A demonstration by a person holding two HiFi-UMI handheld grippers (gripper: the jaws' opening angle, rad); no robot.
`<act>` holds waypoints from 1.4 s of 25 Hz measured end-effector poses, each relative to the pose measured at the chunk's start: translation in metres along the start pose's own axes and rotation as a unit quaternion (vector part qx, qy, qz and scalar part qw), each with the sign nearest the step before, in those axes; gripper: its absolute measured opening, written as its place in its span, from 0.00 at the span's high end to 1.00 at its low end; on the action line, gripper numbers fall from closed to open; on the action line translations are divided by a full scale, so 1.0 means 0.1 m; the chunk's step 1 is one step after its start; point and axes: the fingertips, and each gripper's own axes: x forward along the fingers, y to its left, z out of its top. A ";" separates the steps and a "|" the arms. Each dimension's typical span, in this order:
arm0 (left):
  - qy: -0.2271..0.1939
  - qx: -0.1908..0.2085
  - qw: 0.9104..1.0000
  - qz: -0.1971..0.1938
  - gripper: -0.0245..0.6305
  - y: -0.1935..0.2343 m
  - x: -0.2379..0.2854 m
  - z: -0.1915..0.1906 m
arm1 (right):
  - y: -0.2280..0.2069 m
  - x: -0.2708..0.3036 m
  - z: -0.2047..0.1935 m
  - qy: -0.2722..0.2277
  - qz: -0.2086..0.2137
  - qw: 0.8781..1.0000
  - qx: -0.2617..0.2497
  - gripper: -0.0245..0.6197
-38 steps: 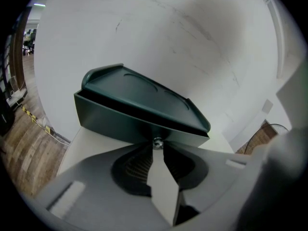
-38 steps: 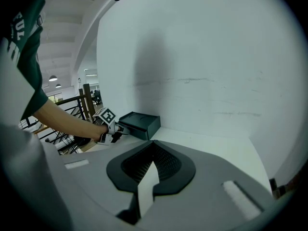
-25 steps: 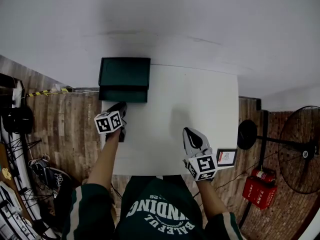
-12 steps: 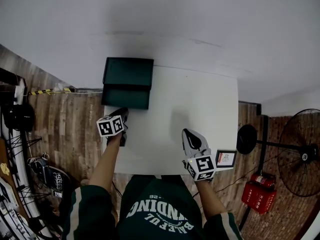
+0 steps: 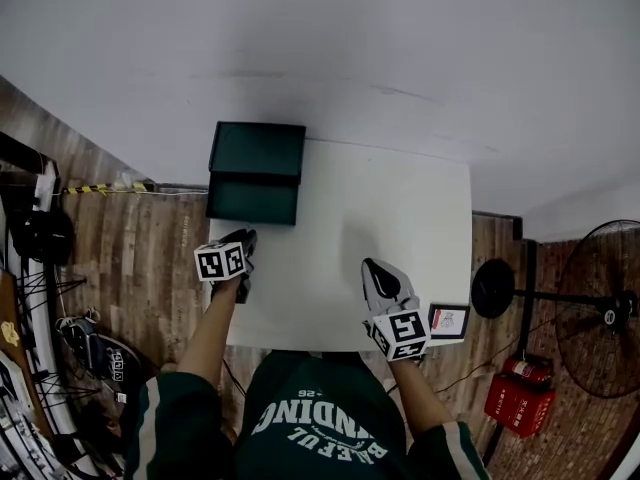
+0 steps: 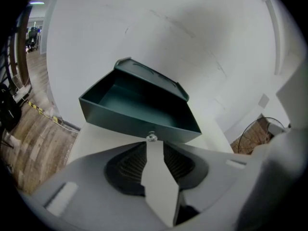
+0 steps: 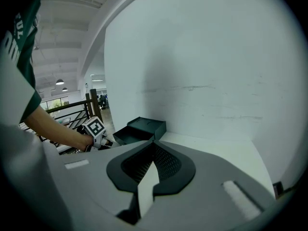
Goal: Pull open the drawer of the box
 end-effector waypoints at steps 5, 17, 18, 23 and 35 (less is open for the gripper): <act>-0.053 0.062 0.997 -0.013 0.77 -0.36 -0.32 0.20 | -0.12 0.04 0.15 -0.022 0.004 1.000 0.001 0.96; -0.205 0.284 0.936 -0.030 0.88 -1.79 -1.27 0.98 | -0.27 -0.01 0.78 -0.095 0.012 0.995 -0.011 0.96; -0.212 0.286 0.934 -0.034 0.88 -1.87 -1.32 1.01 | -0.28 -0.02 0.83 -0.101 0.013 0.995 -0.013 0.96; -0.239 0.286 0.927 -0.041 0.88 -2.09 -1.48 1.14 | -0.31 -0.05 1.00 -0.123 0.016 0.992 -0.020 0.96; -0.256 0.297 0.919 -0.042 0.88 -2.22 -1.57 1.18 | -0.31 -0.12 0.99 -0.134 0.016 0.991 -0.018 0.96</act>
